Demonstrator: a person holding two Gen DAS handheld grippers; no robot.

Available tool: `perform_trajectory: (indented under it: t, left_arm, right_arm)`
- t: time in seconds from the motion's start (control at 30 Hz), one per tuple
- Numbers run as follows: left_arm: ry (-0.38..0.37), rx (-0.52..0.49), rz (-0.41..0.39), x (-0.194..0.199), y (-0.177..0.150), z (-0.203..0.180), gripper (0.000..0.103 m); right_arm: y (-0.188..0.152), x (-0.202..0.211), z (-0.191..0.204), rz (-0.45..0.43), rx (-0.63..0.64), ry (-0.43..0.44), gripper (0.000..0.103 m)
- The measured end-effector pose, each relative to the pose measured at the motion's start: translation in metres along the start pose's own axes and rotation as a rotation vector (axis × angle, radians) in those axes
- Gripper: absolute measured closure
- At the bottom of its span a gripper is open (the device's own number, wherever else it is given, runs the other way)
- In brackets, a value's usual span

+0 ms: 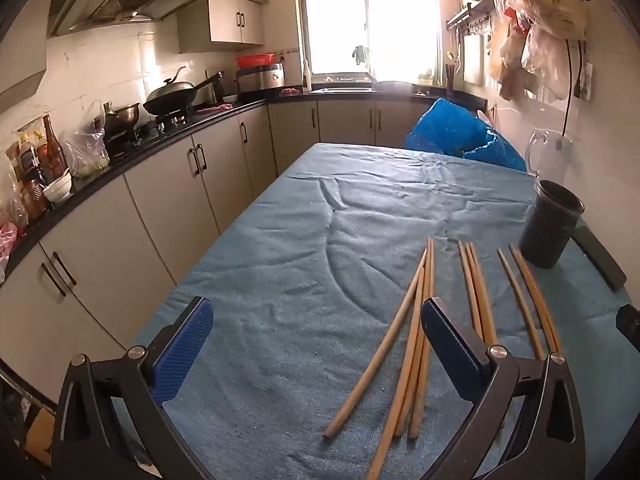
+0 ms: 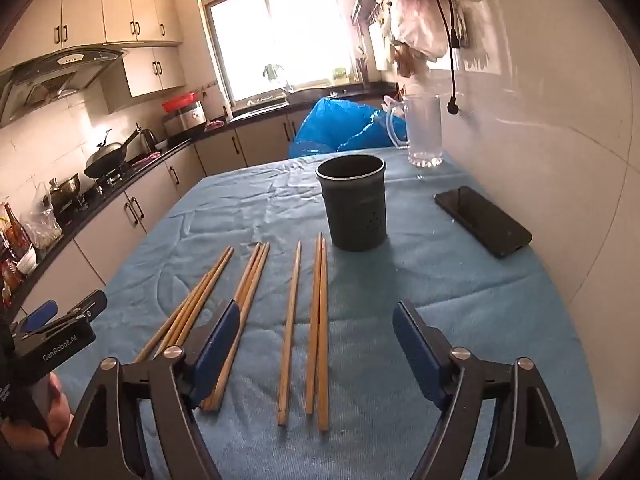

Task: Organize utensils
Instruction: 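Move both grippers toward the row of wooden chopsticks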

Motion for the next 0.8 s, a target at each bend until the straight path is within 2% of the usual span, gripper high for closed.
perform_trajectory:
  t: [0.17, 0.23, 0.27, 0.47, 0.8]
  left_arm:
    - [0.001, -0.003, 0.013, 0.001, -0.009, 0.001, 0.000]
    - [0.001, -0.010, 0.017, -0.006, 0.002, 0.002, 0.000]
    - [0.004, -0.014, 0.004, -0.007, -0.004, 0.002, 0.000]
    - [0.001, -0.019, 0.046, -0.012, -0.009, -0.006, 0.000]
    - [0.003, -0.031, 0.056, -0.011, -0.012, -0.008, 0.000]
  right_arm:
    - [-0.003, -0.002, 0.004, 0.011, 0.014, 0.008, 0.022]
    - [-0.004, -0.003, 0.005, 0.014, 0.017, 0.006, 0.022]
    - [-0.004, -0.004, 0.005, 0.016, 0.016, 0.006, 0.023]
    - [-0.006, -0.008, 0.005, 0.027, 0.017, 0.007, 0.027]
    - [-0.008, -0.010, 0.008, 0.043, 0.024, 0.010, 0.028]
Point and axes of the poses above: each gripper's, at about its wrist camera, not at the fingertips, and x roughly against the way its jaws point, z to its left, y to its top, the point moved 3 cm from there along -x, roughly the way its jaws point, and after that the axes turned 9 degrees about y, right-handed, at the moved point
